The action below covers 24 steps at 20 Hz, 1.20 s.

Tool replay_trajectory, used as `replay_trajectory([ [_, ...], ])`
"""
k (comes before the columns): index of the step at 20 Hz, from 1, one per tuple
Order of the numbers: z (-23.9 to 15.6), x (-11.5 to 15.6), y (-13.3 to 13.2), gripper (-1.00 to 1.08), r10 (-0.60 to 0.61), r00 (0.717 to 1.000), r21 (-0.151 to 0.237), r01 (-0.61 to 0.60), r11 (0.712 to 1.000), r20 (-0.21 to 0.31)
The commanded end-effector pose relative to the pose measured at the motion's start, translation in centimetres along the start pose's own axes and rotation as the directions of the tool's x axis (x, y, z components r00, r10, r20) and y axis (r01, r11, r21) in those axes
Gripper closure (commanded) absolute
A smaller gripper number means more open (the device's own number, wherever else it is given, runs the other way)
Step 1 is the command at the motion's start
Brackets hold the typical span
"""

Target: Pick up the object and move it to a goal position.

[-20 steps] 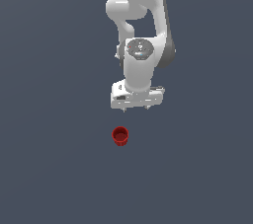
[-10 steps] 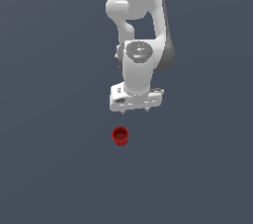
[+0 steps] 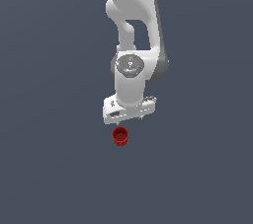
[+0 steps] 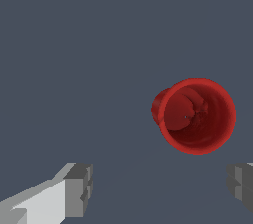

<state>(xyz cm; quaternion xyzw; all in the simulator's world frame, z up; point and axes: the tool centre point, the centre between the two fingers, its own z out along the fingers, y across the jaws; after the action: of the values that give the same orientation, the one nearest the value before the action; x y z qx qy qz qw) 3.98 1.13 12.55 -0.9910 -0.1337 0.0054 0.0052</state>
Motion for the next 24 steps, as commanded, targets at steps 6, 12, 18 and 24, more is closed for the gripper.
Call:
replay_trajectory([
  [6,1.8,2.0,3.2,-0.92,-0.116,0.993,-0.009,0.116,0.993,-0.005],
  [12,2.6,2.7,4.5,-0.92,-0.163,0.987,-0.012,0.163,0.987,-0.007],
  [18,2.7,2.8,4.7,-0.92,-0.167,0.986,-0.013,0.167,0.986,-0.006],
  [24,4.7,2.8,4.7,-0.92,-0.169,0.986,-0.013,0.169,0.986,-0.007],
])
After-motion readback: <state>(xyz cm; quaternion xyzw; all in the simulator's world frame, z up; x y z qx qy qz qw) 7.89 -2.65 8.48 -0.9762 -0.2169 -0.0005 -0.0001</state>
